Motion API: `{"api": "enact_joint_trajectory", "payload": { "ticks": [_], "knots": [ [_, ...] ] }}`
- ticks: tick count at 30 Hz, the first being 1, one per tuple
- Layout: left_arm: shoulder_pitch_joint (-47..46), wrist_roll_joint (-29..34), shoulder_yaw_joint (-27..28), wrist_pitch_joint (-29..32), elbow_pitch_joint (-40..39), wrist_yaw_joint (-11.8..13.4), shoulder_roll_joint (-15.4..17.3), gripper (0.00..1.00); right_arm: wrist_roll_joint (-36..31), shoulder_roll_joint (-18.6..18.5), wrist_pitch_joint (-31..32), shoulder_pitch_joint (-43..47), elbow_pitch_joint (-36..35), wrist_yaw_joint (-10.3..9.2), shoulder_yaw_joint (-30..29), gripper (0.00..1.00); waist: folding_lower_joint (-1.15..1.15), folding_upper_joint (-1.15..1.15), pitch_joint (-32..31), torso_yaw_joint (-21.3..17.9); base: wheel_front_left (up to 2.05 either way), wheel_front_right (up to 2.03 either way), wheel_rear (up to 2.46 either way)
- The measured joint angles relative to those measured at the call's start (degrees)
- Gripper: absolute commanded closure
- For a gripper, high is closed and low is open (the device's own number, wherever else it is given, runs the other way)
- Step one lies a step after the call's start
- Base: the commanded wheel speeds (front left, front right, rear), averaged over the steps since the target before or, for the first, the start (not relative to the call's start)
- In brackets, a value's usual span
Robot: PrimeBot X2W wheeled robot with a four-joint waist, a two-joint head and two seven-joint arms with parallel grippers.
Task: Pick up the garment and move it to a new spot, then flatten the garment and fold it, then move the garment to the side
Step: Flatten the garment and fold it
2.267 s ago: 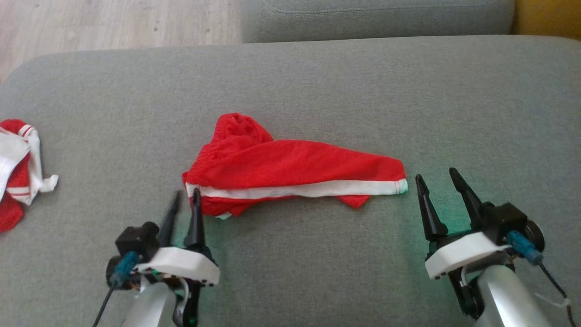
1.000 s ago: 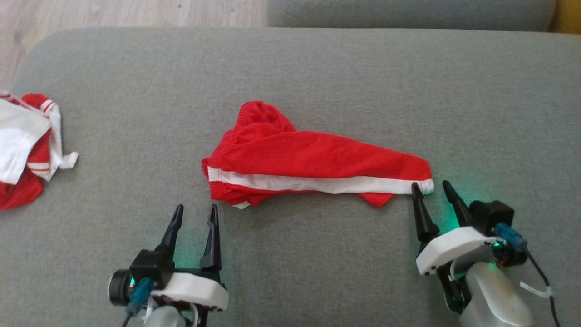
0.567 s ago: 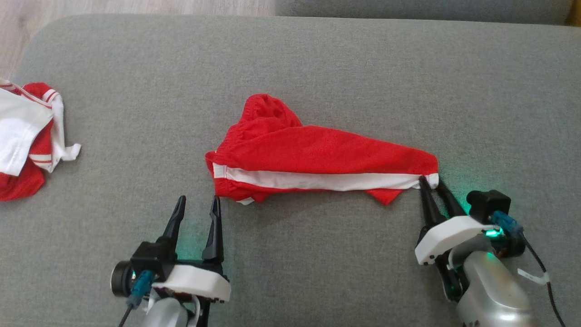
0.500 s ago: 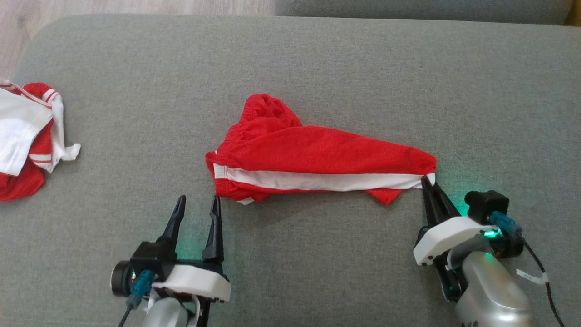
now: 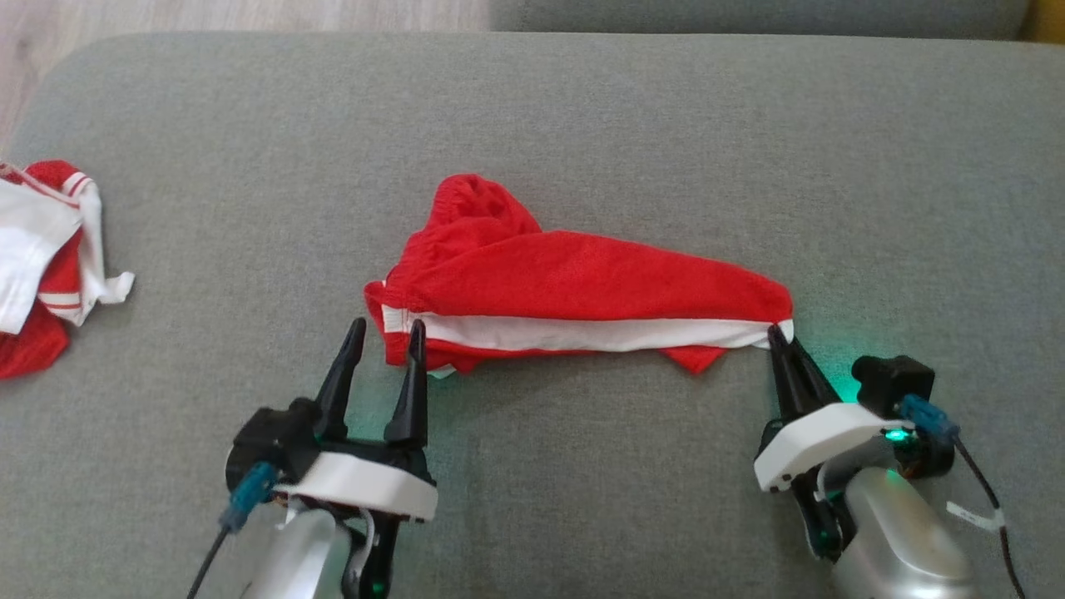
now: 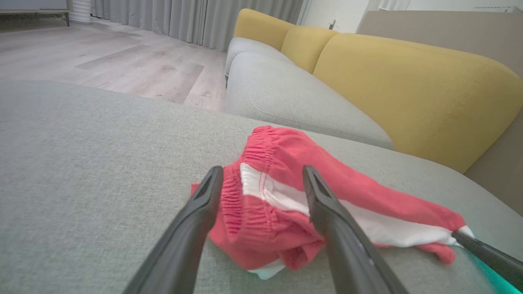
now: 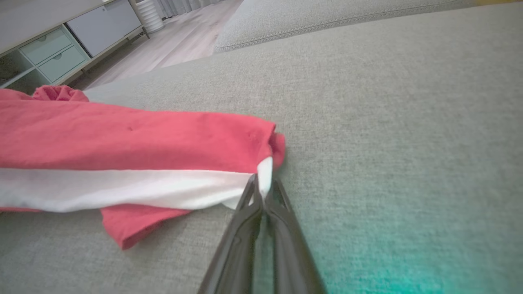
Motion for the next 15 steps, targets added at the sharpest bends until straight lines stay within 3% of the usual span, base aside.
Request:
{"api": "enact_joint_trajectory", "payload": {
  "ticks": [15],
  "knots": [
    [-4.56, -2.21, -1.13, 0.0, 6.59, -1.01, -0.02, 0.0, 0.94, -0.01, 0.0, 0.02, -2.52, 0.0, 1.69, 1.0, 0.0, 0.0, 0.94, -1.02, 0.0, 0.0, 0.0]
  ]
}}
